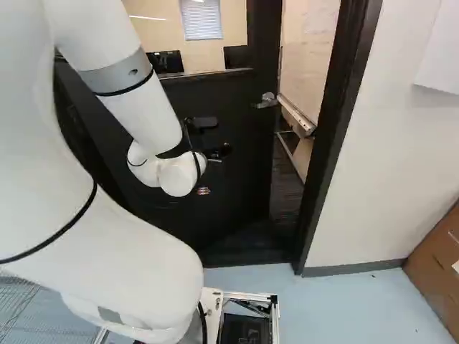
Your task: Open the door and move inside
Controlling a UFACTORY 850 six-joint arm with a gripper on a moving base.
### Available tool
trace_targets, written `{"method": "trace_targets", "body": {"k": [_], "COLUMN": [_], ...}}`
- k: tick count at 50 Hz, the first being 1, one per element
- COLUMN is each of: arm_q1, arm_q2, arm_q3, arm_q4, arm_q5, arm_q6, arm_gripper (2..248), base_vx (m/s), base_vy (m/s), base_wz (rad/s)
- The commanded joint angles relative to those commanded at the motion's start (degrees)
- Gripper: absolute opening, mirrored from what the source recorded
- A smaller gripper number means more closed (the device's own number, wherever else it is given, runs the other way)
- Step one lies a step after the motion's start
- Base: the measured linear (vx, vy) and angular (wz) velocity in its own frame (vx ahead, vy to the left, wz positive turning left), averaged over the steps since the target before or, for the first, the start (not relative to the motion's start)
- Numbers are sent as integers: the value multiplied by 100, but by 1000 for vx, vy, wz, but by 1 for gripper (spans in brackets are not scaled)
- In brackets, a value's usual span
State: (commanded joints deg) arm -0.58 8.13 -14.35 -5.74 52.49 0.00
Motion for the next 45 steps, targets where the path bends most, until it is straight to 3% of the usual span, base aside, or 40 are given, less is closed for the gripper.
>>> {"method": "trace_targets", "body": {"k": [45], "arm_q1": [20], "arm_q2": [-30], "arm_q3": [-28], "arm_q4": [0], "arm_q5": [0], "arm_q6": [0], "arm_gripper": [247], "base_vx": [66], "base_vy": [29], "base_wz": [-7]}}
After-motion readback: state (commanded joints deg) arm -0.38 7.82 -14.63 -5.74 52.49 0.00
